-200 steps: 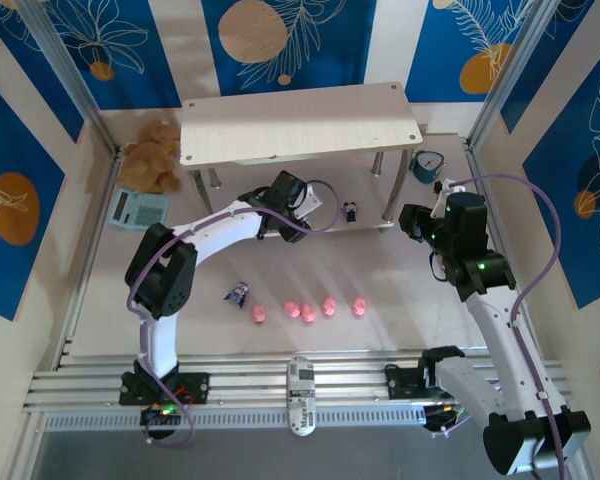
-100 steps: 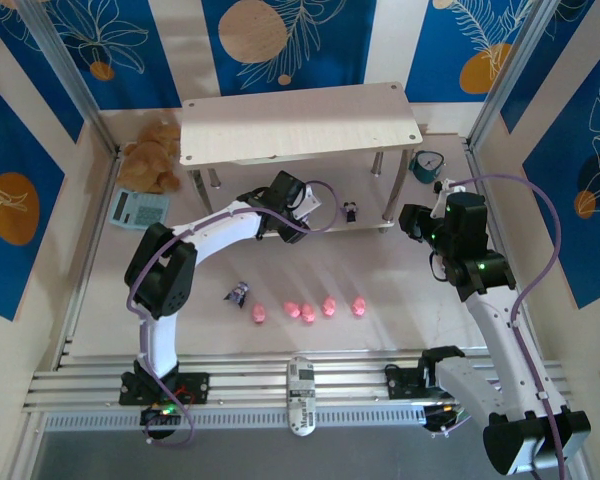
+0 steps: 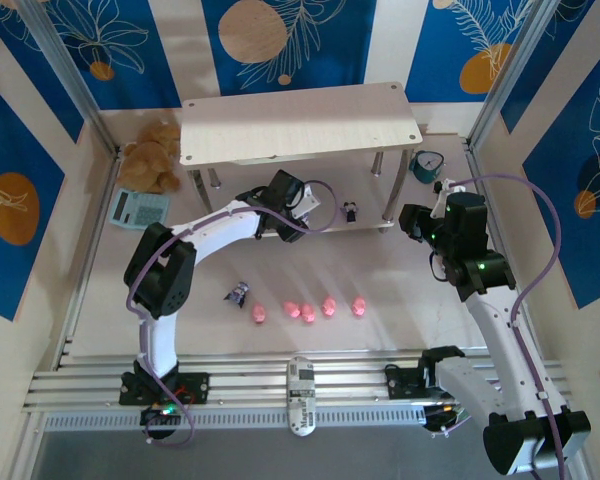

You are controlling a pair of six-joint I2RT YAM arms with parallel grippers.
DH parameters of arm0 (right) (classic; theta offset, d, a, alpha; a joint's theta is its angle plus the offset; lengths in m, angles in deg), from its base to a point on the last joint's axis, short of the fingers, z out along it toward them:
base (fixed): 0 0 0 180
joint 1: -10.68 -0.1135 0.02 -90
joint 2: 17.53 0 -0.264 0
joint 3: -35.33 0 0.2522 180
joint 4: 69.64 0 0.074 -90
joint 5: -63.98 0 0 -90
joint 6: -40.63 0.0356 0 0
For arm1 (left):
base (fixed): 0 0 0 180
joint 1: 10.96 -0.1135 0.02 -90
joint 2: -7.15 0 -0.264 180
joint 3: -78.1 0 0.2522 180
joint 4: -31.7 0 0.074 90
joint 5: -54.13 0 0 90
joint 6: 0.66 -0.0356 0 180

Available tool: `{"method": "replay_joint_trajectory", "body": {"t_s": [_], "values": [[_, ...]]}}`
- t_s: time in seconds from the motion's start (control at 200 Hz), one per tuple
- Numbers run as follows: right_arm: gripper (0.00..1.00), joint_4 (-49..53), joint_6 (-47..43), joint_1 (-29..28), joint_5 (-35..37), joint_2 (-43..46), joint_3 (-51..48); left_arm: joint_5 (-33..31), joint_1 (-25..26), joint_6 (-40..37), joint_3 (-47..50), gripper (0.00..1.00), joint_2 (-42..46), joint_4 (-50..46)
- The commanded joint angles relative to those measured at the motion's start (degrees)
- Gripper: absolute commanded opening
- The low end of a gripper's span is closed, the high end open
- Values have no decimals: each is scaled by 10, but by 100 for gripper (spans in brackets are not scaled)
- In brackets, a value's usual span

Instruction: Place and organize the plastic toys onto the shelf

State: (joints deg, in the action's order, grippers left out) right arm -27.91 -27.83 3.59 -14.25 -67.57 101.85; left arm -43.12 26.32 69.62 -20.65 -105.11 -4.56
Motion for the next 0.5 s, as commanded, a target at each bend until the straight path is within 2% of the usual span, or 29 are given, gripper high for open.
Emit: {"method": "replay_joint_trajectory", "body": {"t_s": [0.0,0.495], "values": [[44,3,-1,1,-3,3,-5,-46,-23,-15,5,66,-12,-8],[44,2,-1,1,-3,2,-5,-50,-32,-20,-3,65,-19,-10]]}}
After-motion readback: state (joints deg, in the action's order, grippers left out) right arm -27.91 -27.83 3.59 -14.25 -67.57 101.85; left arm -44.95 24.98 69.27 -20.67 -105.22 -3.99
